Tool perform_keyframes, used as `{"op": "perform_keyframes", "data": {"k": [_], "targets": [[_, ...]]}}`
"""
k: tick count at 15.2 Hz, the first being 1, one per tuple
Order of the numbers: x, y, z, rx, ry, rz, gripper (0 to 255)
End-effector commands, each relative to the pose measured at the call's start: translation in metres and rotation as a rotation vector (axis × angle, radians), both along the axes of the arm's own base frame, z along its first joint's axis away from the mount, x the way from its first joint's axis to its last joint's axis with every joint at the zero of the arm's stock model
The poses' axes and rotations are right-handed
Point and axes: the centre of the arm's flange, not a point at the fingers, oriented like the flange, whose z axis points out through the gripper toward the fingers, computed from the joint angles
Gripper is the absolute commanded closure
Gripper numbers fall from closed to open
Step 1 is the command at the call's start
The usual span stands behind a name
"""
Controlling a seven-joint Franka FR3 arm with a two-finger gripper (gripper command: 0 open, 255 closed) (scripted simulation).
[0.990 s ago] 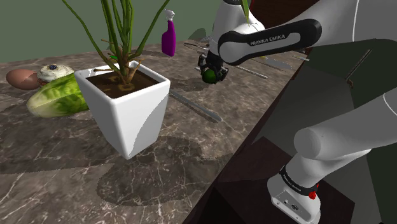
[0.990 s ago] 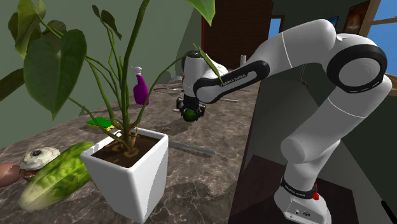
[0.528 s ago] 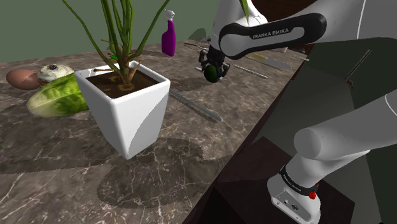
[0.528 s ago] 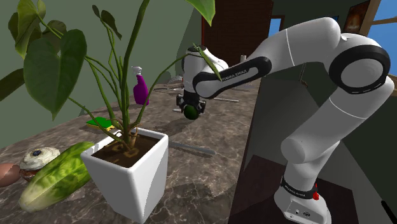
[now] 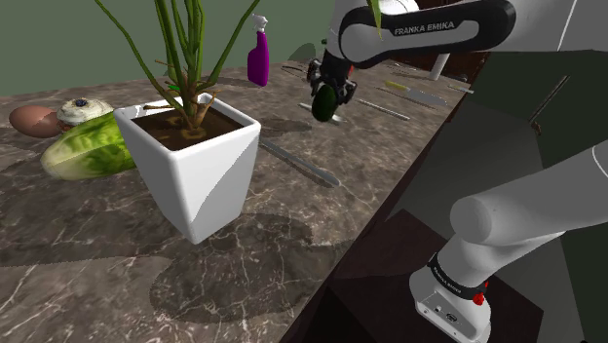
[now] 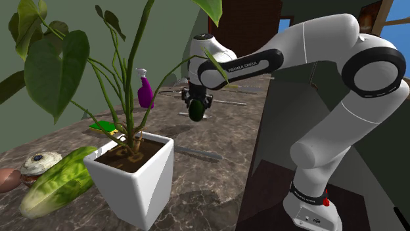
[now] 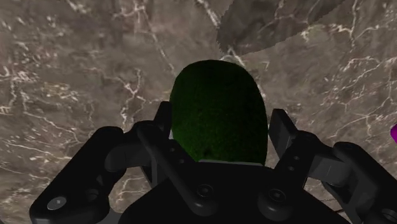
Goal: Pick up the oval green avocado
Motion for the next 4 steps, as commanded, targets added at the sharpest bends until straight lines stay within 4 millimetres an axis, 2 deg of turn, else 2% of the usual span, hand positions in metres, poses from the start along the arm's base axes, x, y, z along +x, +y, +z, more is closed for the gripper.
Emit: {"op": "perform_keyframes", "data": {"k": [1,4], "targets": [[0.0003,0.0006,0.0108,0.0,0.0,0.0,255],[0.0002,0.0006,0.0168,0.0,0.0,0.0,255]]}}
